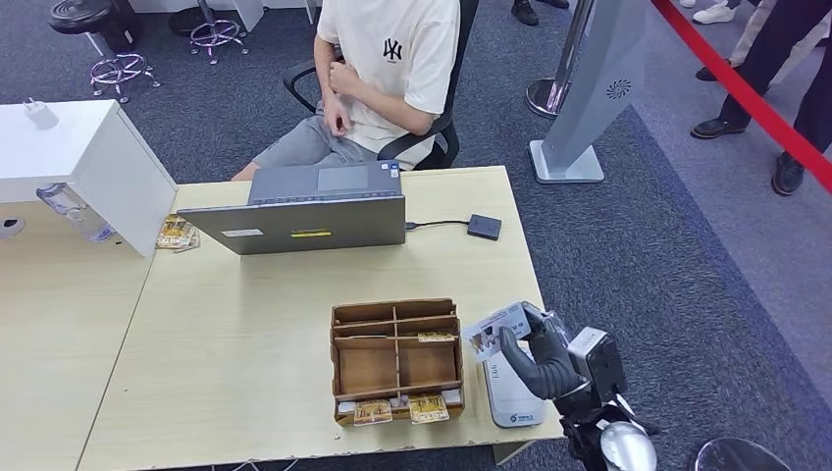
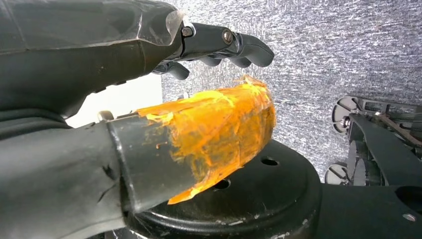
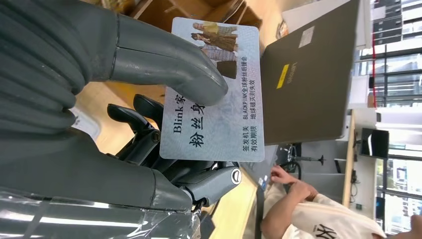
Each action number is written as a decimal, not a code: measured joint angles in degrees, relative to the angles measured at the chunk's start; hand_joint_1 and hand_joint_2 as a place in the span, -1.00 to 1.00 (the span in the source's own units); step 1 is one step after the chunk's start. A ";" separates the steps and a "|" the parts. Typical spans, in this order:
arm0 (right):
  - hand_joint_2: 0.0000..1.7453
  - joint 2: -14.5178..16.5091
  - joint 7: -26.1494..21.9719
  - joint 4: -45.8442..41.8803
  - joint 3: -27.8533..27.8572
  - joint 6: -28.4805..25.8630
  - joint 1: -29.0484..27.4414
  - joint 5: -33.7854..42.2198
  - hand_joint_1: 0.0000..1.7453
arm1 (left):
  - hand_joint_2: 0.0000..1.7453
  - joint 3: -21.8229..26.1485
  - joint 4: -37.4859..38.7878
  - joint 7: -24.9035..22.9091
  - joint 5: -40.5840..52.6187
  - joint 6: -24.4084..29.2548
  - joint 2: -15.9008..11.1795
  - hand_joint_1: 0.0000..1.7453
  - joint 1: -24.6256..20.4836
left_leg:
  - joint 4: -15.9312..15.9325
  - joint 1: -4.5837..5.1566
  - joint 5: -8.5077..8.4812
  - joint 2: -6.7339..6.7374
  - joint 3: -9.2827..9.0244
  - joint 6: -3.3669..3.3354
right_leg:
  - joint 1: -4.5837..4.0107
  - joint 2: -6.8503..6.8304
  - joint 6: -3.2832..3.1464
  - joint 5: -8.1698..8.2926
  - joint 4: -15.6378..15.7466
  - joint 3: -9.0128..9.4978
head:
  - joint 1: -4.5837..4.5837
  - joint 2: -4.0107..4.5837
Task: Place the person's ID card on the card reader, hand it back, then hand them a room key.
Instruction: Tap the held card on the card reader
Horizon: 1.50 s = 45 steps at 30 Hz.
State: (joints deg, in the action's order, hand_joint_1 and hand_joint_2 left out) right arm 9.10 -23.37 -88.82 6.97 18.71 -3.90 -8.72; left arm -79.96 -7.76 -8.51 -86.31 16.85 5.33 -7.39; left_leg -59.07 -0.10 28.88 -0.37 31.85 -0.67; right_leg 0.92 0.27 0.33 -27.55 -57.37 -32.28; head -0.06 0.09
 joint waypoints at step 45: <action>1.00 -12.36 -3.71 19.26 2.98 1.79 4.90 -9.71 1.00 | -1.00 2.59 0.00 0.78 0.00 -0.04 -0.20 -1.00 0.12 | 0.00 0.00 0.01 -0.01 0.01 0.00 | 0.00 -0.01 0.00 0.00 0.00 0.00 | -0.01 0.00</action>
State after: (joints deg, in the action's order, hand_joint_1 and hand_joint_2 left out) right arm -3.26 -27.08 -69.56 9.96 20.51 1.00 -18.43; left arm -77.37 -7.76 -7.73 -86.31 16.81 5.13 -7.27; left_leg -59.07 -0.10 28.89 -0.38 31.86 -0.67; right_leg 0.93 0.26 0.34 -27.55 -57.37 -32.28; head -0.07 0.09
